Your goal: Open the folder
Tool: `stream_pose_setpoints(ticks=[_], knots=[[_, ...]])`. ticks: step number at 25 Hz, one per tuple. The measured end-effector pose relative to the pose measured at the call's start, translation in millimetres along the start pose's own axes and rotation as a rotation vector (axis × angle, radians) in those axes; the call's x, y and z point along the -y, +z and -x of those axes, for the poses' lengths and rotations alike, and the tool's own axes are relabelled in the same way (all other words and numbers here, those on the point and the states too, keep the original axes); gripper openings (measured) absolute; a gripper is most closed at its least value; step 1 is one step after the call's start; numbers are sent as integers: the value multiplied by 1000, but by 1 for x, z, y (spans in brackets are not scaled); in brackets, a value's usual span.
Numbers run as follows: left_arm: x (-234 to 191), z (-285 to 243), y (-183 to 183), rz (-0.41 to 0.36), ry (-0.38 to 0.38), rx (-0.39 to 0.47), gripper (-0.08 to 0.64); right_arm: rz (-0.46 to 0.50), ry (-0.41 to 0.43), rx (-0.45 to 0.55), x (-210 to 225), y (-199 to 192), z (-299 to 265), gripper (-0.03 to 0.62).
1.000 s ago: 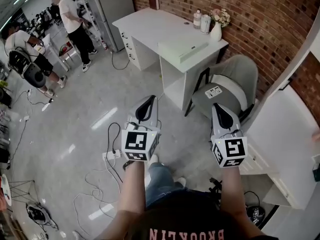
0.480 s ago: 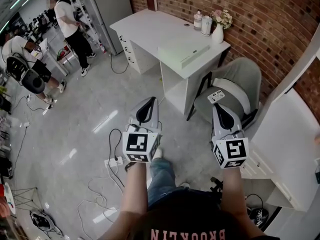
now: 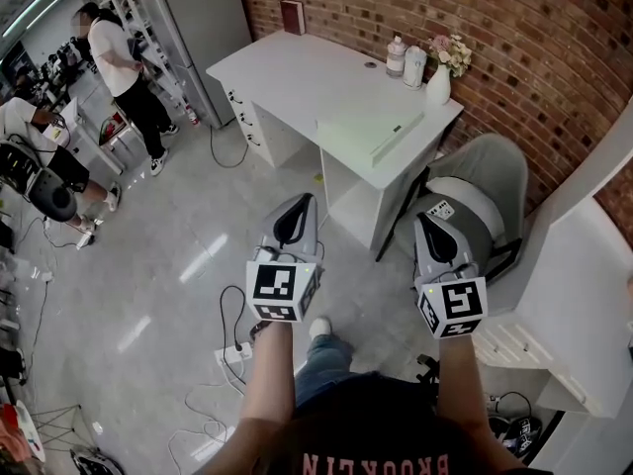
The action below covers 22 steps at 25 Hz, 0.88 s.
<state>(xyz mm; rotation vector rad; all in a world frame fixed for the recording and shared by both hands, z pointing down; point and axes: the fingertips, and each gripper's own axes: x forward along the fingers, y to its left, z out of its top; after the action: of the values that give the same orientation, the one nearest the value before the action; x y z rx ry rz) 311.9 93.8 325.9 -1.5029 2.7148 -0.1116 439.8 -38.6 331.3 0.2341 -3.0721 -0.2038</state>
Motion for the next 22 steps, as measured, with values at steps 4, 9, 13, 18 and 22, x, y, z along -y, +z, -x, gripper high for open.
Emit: stream_pose_setpoints(ticks=[4,9,13,18,22], knots=[[-37,-31,-10,5,-20,-9,-2,-32,-34,-20,2,-6,-44,0],[-89,-63,-21,16,-44,-27,-2,-70,-80,-28,-2,-7,-104,0],[-119,-86,-31,1,-79,-44,-2,-67,-94,-47,-14,-12,-147,0],[-150,-102,-42,33,-86,-52,-2,-86,-142,-73,-16,-19,-172,1],[-155,-113,-51,37,-112,-61,-2,-102,-177,-88,-8,-27,-180,0]])
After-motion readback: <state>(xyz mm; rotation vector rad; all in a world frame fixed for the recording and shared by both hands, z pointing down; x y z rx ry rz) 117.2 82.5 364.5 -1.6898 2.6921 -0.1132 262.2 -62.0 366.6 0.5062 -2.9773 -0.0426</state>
